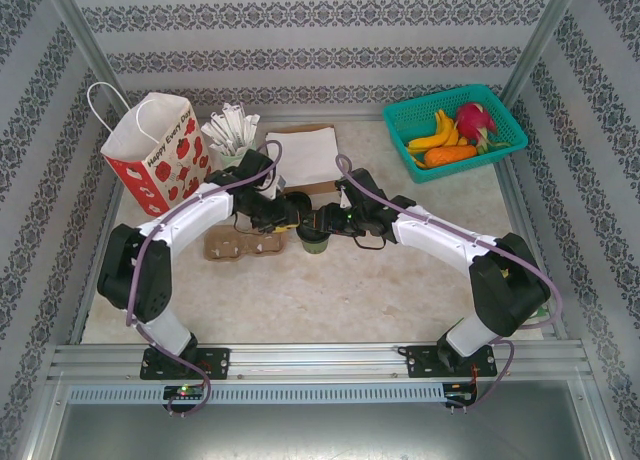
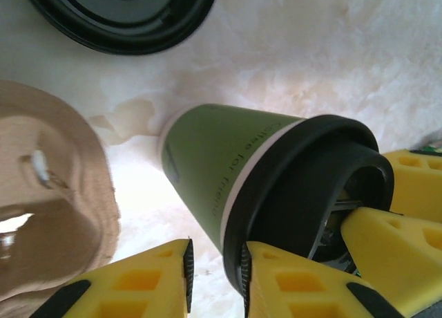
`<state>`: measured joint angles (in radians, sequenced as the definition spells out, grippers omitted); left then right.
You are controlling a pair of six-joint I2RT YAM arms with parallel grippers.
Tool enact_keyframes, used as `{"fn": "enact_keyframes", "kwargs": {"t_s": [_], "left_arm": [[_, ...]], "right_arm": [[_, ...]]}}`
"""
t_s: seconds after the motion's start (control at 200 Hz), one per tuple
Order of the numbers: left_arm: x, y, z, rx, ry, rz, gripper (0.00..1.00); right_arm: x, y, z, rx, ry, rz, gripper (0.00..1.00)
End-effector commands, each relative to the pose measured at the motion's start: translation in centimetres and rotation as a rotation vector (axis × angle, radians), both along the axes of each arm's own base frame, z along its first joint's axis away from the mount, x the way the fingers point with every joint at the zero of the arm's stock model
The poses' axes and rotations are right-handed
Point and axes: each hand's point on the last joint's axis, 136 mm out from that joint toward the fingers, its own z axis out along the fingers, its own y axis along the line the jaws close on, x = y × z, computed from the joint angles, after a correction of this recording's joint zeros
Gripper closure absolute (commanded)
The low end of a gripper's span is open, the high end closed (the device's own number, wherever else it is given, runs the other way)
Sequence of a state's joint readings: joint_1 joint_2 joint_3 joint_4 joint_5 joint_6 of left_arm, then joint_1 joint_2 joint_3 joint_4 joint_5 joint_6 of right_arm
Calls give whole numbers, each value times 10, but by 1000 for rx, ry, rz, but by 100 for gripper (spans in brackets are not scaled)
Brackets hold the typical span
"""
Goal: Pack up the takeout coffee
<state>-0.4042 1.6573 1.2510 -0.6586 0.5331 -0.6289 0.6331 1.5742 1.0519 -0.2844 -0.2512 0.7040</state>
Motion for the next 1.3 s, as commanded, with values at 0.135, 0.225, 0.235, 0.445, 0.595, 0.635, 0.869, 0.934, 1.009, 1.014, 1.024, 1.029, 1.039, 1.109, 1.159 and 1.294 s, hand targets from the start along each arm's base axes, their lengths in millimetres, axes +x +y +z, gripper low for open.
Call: {"fn": "enact_keyframes", "kwargs": {"t_s": [0.135,0.225,0.235,0.445,0.595,0.635,0.869,0.934,1.009,1.014,1.024,1.029,1.039,1.109,1.159,1.294], "left_arm": [[4,36,8,179,-57,102,46],[5,34,3,181,-39,104,32],[5,34,2,183,-36,105,31],[5,40,-10,255,0,117,23],[2,42,-19,298,34,110,21],[1,41,-20,299,37,106,21],[-2,42,-24,320,43,108,1],[-2,44,-24,328,42,113,0],[-1,46,-24,342,39,114,0],[-2,46,-24,342,39,114,0],[-2,47,-24,344,39,113,0],[-2,47,-24,344,39,113,0],[-2,47,-24,344,38,113,0],[-2,46,-25,342,42,112,0],[-2,46,-25,339,45,111,0],[-4,48,-27,350,52,119,0]], "right_arm": [[-11,-5,-13,-74,57,24,51],[-9,-3,-9,-70,42,26,48],[-8,-3,-8,-68,40,26,48],[-3,0,2,-54,13,32,39],[1,1,11,-43,-35,23,27],[2,1,14,-36,-45,24,25],[-1,9,19,0,-77,63,2],[-2,11,19,-4,-84,70,2],[-4,14,19,-2,-90,81,2],[-4,14,19,-3,-90,82,2],[-4,14,18,-3,-90,83,2],[-4,14,18,-4,-90,83,2],[-4,14,18,-6,-90,82,2],[-5,13,12,-29,-82,81,2],[-5,12,7,-44,-70,80,2],[-8,15,-2,-70,-50,95,2]]}}
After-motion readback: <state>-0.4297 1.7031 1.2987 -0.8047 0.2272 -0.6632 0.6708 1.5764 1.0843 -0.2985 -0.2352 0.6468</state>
